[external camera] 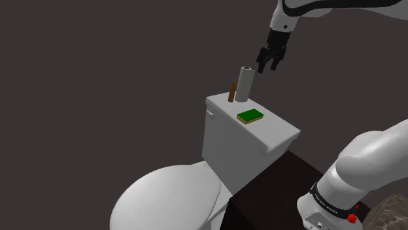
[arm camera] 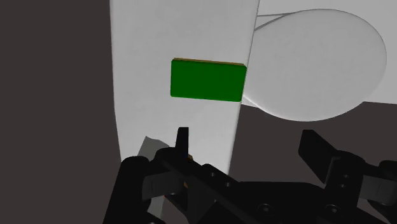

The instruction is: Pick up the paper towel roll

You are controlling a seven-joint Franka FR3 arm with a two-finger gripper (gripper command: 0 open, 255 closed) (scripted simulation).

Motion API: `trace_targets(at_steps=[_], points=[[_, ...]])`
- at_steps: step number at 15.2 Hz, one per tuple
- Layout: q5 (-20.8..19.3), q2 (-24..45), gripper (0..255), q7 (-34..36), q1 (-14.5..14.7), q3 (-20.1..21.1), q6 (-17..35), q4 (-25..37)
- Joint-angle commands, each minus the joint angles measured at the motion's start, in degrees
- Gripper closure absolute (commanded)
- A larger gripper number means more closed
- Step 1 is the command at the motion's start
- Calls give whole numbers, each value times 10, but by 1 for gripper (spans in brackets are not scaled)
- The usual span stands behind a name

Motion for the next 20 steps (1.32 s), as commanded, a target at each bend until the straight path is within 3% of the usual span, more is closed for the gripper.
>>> trace_targets(at_steps=[1,11,18,20], points=[[1,45,0,-13,-3,-10,7,35],[28,272,0,-80,-24,-52,8,246],[64,462,0,-119,-57,-65,-46,475],[66,474,0,-121,-60,-64,-43,484]])
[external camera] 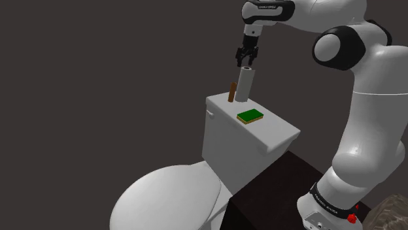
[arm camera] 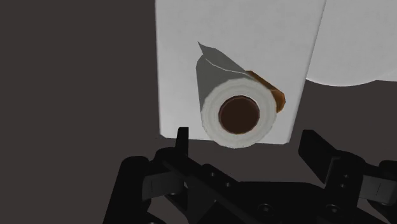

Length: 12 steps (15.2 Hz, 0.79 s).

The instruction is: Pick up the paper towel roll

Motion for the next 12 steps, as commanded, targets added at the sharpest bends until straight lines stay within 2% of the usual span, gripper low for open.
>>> trace_targets(at_steps=[1,8,9,12], points=[[2,8,0,-4,-3,0,9,-1],[1,1,0,-5,0,0,56,-55],[1,2,255,-5,0,0,55,-53],[1,3,255,-5,0,0,54,-52]])
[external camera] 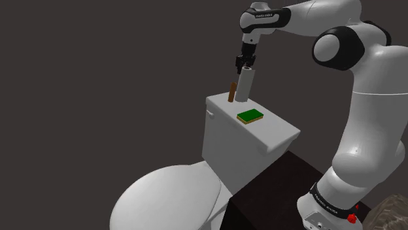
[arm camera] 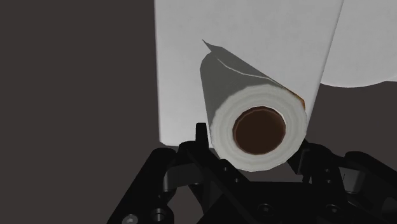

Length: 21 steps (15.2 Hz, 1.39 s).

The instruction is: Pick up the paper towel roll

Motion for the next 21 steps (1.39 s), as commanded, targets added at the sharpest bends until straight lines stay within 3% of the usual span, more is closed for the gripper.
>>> trace_targets(at_steps=[1,6,21], points=[[0,0,255,0,0,0,0,0],[0,-1,255,0,1,0,1,-3],[5,36,255,3,-10,0,-136,171]])
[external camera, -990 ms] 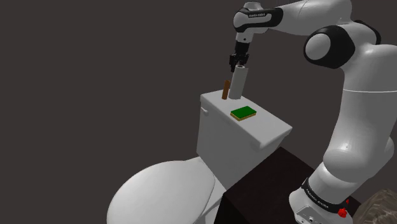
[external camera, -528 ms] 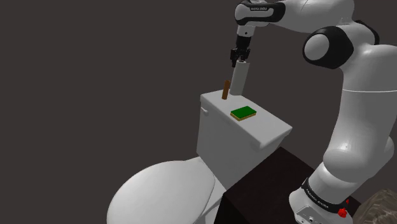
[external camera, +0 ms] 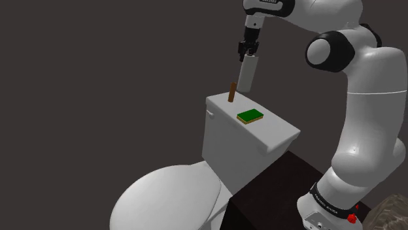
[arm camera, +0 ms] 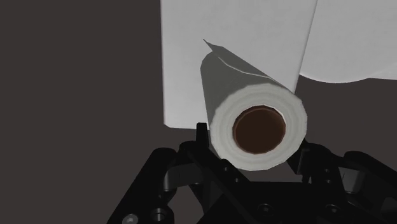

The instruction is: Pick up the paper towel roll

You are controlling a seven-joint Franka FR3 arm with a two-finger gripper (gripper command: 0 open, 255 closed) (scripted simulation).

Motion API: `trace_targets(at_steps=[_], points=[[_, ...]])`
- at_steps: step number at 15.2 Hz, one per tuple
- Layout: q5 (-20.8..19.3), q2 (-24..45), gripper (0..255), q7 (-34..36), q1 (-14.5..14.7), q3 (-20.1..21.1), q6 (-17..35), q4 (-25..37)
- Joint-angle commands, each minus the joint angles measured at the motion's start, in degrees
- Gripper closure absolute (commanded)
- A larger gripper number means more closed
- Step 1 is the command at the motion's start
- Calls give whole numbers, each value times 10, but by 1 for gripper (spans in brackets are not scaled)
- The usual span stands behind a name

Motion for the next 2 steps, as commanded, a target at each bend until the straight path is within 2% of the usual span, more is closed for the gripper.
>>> trace_targets(at_steps=[1,2], points=[[0,0,255,0,-1,0,-10,10],[0,0,255,0,-1,0,-10,10]])
